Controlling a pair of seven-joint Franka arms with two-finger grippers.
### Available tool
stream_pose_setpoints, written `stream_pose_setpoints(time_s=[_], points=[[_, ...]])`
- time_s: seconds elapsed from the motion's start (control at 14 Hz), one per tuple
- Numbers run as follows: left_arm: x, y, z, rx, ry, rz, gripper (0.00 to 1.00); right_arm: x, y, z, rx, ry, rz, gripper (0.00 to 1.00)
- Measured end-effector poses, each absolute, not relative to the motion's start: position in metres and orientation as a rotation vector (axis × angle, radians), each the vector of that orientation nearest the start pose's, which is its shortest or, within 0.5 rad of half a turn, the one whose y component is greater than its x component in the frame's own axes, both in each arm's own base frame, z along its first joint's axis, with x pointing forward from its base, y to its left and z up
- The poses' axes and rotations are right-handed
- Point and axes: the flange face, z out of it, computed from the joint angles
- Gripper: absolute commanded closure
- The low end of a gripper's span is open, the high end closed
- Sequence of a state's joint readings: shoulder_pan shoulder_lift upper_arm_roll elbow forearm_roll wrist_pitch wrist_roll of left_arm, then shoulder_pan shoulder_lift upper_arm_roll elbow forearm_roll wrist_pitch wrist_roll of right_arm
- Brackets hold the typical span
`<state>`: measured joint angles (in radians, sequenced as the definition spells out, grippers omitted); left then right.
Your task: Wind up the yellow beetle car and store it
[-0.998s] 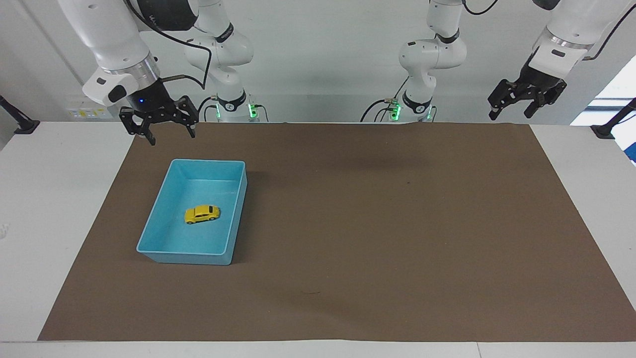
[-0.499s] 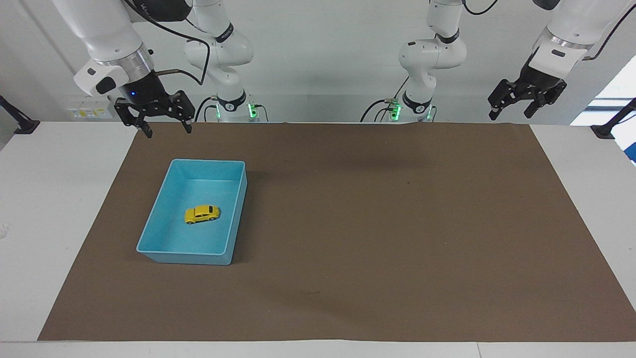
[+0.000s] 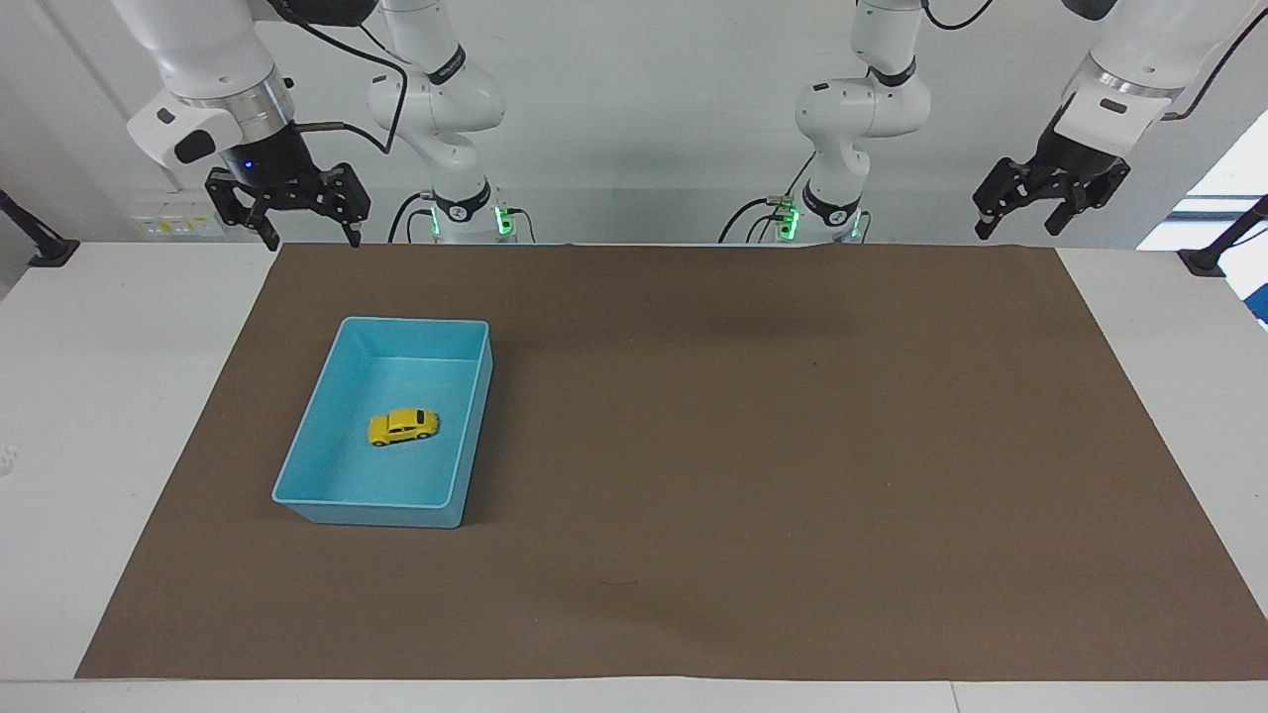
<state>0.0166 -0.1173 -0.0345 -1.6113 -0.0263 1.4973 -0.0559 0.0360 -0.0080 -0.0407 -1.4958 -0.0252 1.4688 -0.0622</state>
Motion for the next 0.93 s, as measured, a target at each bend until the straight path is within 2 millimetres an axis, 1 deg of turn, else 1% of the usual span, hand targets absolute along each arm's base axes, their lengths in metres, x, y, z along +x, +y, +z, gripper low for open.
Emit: stream_pose_setpoints(time_s=[0.14, 0.29, 0.43, 0.71, 0.93], points=[[0.510, -0.013, 0.661, -3.163, -0.057, -0.004, 0.00, 0.542, -0.007, 0.655, -3.165, -0.061, 0.031, 0.00], [0.510, -0.013, 0.661, -3.163, -0.057, -0.004, 0.00, 0.542, -0.002, 0.655, -3.166, 0.049, 0.030, 0.00], [0.510, -0.013, 0.661, -3.163, -0.057, -0.004, 0.00, 0.542, 0.002, 0.655, -3.165, 0.110, 0.028, 0.00], [0.510, -0.013, 0.661, -3.163, -0.057, -0.004, 0.00, 0.542, 0.004, 0.656, -3.164, 0.108, 0.024, 0.00], [0.510, -0.013, 0.661, -3.163, -0.057, -0.004, 0.00, 0.544, 0.010, 0.657, -3.124, 0.103, 0.004, 0.00]])
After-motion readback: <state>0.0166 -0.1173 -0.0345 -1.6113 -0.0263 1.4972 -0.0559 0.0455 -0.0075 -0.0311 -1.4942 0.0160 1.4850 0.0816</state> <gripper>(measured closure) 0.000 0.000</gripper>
